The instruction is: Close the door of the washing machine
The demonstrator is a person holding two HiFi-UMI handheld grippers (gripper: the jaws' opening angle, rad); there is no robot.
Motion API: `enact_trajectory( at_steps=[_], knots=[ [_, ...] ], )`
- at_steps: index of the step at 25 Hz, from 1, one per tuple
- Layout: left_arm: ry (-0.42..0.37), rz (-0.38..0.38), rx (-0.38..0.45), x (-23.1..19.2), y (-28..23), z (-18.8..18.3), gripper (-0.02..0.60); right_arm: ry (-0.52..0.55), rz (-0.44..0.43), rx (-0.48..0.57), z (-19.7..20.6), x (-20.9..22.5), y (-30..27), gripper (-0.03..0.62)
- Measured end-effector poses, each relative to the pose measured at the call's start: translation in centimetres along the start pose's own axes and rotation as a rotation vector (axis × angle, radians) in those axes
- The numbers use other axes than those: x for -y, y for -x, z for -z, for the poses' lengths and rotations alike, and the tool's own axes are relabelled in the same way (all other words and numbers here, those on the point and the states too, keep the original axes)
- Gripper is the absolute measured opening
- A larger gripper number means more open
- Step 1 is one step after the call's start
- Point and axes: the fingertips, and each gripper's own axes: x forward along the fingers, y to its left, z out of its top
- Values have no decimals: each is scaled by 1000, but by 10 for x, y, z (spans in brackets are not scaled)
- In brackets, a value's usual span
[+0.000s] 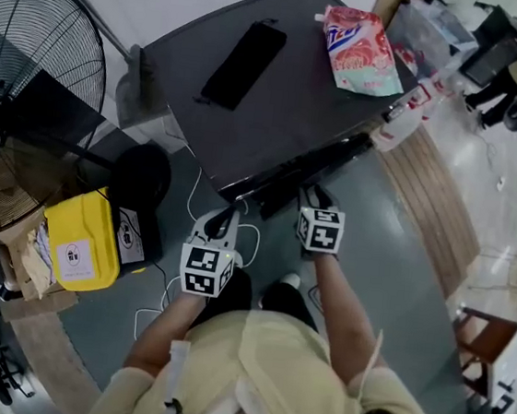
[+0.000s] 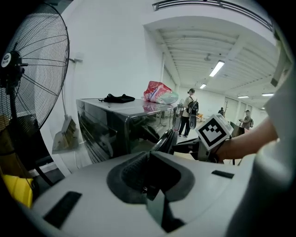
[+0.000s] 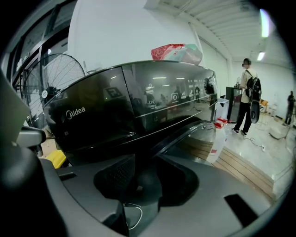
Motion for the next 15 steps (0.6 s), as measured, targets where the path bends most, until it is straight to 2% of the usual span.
enact_trajectory(
  at_steps=[5,10,15],
  knots=[
    [-1,36,8,7,-3,-7,5,1,1,22,-6,3,16,133],
    [-7,67,26,14,-3,-18,5,4,-32,56,-13,-4,37,132],
    [-21,94,32,24,-3,-25,5,5,-39,87,-21,-8,57,94]
  ],
)
